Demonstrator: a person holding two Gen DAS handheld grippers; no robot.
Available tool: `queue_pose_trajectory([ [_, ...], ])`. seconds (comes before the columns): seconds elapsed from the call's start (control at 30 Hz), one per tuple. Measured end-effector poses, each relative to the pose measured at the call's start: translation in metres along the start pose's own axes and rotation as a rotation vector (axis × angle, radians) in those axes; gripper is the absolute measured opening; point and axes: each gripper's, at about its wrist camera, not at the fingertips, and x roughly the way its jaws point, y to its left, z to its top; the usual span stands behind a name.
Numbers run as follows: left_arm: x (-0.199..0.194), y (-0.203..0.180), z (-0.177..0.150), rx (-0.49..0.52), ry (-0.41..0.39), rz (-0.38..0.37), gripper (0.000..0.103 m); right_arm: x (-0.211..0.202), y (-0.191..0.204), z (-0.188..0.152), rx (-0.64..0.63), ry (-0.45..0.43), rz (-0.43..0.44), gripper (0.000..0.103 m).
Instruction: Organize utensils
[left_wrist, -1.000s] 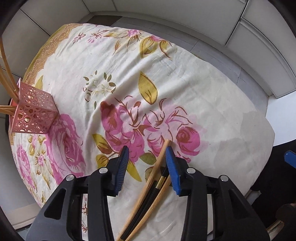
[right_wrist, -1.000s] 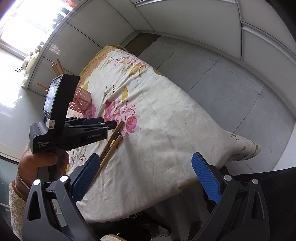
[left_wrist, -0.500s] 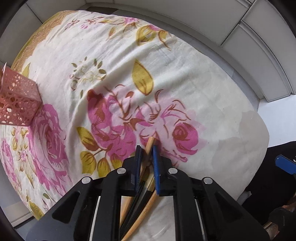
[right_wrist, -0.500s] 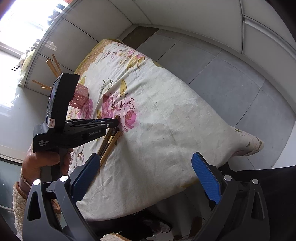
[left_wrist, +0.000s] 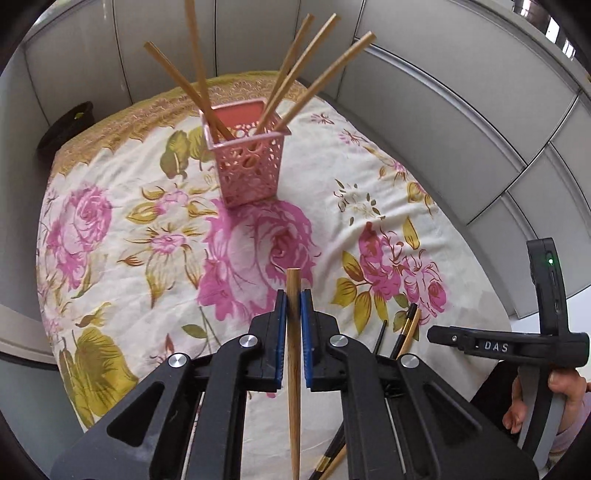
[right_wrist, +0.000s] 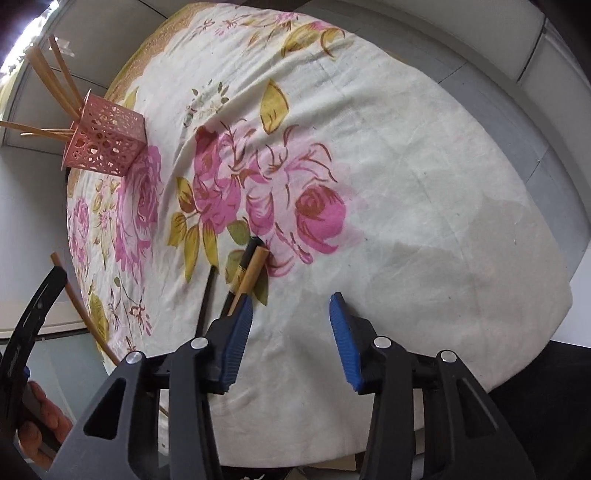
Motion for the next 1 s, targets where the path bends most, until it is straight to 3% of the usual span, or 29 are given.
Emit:
queue_pose_trajectory([
  [0.27,-0.040,0.005,0.002,0.000,-0.068,-0.060,0.007,0.011,0.021,0.007,0.027,-0.011,-0.085,0.042],
  [0.47,-0.043,0.012,-0.002,-0.017,-0.087,-0.080,0.007,0.019,0.045,0.001,-0.089,-0.030,-0.256,0.039],
  [0.57,-0.047,0.014,-0.002,-0.029,-0.098,-0.088,0.007,0.020,0.056,-0.002,-0.128,-0.043,-0.301,0.037],
  [0.63,-0.049,0.014,-0.002,-0.036,-0.106,-0.088,0.007,0.022,0.060,0.002,-0.111,-0.029,-0.296,0.035],
  [0.7,-0.051,0.014,-0.002,-0.039,-0.111,-0.085,0.007,0.024,0.068,0.002,-0.127,-0.019,-0.267,0.009],
  [0.8,-0.056,0.016,-0.004,-0.048,-0.122,-0.074,0.007,0.026,0.080,-0.004,-0.175,-0.056,-0.276,0.008],
  [0.9,-0.065,0.021,-0.007,-0.068,-0.144,-0.078,0.007,0.021,0.064,-0.004,-0.127,-0.063,-0.146,0.000],
  [1.0,-0.078,0.020,-0.011,-0.078,-0.181,-0.074,0.007,0.006,0.050,-0.008,-0.127,-0.099,-0.039,0.000],
])
